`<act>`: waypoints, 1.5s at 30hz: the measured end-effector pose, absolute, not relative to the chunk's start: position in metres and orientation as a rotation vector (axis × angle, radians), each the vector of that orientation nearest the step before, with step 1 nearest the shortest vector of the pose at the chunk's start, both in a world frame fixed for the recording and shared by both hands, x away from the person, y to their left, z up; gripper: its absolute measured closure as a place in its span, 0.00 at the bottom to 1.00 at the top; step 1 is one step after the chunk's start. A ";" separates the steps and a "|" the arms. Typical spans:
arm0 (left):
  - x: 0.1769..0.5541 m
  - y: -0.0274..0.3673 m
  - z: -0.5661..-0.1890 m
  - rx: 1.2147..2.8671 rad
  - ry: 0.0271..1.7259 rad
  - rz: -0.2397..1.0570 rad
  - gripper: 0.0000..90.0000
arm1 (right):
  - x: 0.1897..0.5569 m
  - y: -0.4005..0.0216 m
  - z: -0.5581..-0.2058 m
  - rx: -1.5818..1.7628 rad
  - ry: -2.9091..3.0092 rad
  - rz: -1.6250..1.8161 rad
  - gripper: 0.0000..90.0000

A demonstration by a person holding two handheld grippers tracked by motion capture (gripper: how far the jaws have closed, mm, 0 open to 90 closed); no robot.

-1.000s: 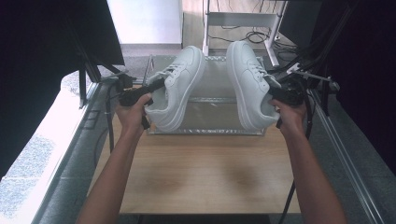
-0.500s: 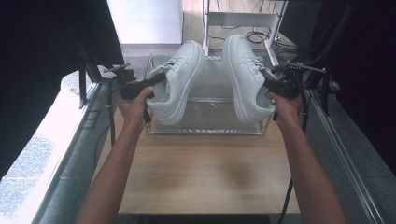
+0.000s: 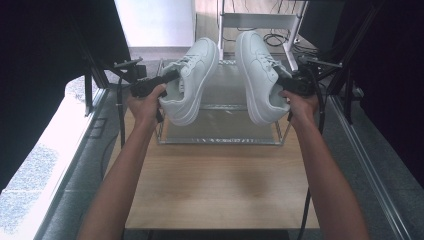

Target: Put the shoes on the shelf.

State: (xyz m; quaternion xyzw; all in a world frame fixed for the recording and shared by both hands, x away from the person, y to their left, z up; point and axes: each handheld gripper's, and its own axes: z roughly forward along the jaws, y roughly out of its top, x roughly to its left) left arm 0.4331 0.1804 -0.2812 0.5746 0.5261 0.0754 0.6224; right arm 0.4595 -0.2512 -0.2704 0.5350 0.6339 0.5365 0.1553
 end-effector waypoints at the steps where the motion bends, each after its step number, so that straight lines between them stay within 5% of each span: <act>1: 0.434 0.180 -0.280 1.320 1.211 0.175 0.92 | 0.461 -0.251 -0.270 1.532 1.814 1.536 0.96; 45: 0.501 0.144 -0.297 1.341 1.378 0.227 0.91 | 0.527 -0.206 -0.276 1.660 1.821 1.267 0.96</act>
